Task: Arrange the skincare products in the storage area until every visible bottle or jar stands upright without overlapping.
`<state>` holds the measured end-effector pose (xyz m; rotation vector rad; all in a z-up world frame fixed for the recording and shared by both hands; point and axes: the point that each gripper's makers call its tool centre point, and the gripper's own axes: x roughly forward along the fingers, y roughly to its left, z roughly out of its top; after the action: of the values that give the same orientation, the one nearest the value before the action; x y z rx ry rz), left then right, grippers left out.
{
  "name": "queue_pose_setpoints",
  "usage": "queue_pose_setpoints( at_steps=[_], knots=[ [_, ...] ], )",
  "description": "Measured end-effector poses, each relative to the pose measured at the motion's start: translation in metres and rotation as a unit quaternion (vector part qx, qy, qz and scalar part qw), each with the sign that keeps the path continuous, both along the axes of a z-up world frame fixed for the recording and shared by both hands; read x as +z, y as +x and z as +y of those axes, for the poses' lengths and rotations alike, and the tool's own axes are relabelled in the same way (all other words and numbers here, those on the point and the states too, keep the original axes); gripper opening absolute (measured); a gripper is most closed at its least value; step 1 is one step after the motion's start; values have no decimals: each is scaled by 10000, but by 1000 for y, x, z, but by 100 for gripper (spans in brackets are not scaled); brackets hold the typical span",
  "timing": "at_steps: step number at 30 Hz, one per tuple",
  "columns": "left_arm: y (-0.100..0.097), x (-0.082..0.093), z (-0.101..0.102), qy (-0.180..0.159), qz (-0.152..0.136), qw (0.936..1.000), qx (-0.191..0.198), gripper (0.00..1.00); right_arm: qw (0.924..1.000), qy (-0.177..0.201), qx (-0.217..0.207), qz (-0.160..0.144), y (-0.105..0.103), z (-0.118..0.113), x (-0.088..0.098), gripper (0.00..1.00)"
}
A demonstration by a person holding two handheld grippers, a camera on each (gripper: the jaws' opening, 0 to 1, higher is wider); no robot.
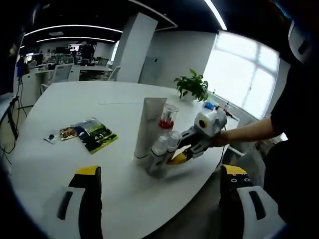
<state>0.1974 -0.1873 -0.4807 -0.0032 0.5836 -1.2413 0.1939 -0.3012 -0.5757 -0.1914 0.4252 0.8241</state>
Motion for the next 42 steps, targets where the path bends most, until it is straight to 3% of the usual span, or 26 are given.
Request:
queue_pose_setpoints(
  at_steps=[14, 25, 37, 42],
  knots=[
    [4, -6, 3, 25, 3, 10000, 18, 91, 9989, -165, -270, 352, -21, -23, -5, 23],
    [4, -8, 9, 161, 19, 9999, 59, 91, 9967, -88, -694, 414, -30, -33, 14, 36],
    [14, -8, 35, 232, 11, 9990, 379, 91, 9935, -229, -973, 549, -49, -27, 34, 45],
    [17, -8, 37, 289, -106, 9988, 369, 91, 9894, 92, -1340, 562, -56, -21, 49, 54]
  ],
)
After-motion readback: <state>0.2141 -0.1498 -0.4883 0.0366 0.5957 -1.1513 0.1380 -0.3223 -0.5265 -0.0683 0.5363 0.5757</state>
